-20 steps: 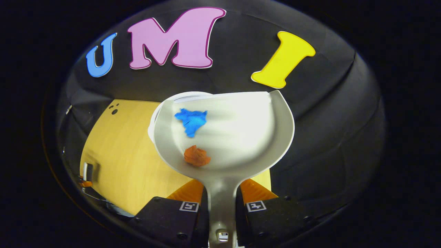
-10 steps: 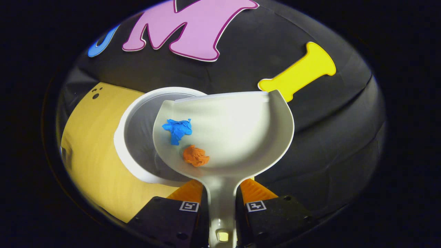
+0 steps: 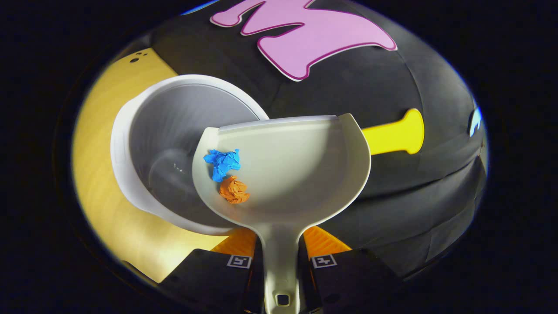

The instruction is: Pick up the small broom and dustpan from the desktop, sweep the trash into the dustpan with the broom, and then empty the trash into the garbage bin.

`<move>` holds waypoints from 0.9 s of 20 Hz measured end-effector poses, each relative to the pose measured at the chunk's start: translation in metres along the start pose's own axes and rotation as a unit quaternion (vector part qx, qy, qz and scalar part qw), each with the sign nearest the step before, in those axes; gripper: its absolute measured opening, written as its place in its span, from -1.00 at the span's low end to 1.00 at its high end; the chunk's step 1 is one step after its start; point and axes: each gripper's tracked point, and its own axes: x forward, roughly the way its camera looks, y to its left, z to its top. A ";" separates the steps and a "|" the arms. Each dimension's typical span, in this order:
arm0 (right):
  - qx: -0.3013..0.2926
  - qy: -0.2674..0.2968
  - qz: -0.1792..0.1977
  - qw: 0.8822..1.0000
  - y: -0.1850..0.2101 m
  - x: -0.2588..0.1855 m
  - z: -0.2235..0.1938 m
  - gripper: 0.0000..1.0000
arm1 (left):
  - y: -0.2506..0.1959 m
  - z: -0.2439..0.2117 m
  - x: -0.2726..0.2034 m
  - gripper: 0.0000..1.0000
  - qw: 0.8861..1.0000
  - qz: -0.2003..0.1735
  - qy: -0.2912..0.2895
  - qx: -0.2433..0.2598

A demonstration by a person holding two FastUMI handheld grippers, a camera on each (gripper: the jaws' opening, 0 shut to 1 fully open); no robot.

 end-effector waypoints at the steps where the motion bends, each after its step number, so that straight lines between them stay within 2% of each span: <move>1: -0.020 -0.003 -0.008 1.000 -0.002 -0.001 0.001 -0.30 | -0.002 -0.002 0.000 -0.40 1.000 -0.001 0.001 -0.003; 5: -0.119 -0.026 -0.045 0.992 -0.020 -0.001 -0.003 -0.30 | -0.007 -0.008 0.000 -0.42 1.000 0.002 0.008 -0.004; 6: -0.143 -0.033 -0.055 0.988 -0.025 -0.003 -0.006 -0.39 | -0.008 -0.009 0.000 -0.43 1.000 0.003 0.010 -0.003; 7: -0.164 -0.041 -0.059 0.984 -0.032 -0.006 -0.009 -0.30 | -0.009 -0.012 0.000 -0.40 1.000 0.004 0.012 -0.002; 9: -0.199 -0.047 -0.064 0.977 -0.046 -0.002 -0.019 -0.30 | -0.012 -0.012 0.003 -0.43 1.000 0.004 0.017 0.002; 13: -0.285 -0.058 -0.077 0.954 -0.056 0.003 -0.025 -0.30 | -0.018 -0.012 0.005 -0.43 1.000 0.002 0.018 0.007; 15: -0.288 -0.062 -0.074 0.953 -0.053 0.003 -0.025 -0.30 | -0.022 -0.013 0.005 -0.43 1.000 0.001 0.017 0.006; 18: -0.267 -0.059 -0.060 0.960 -0.052 0.003 -0.026 -0.31 | -0.032 -0.015 0.003 -0.40 1.000 -0.003 0.017 0.007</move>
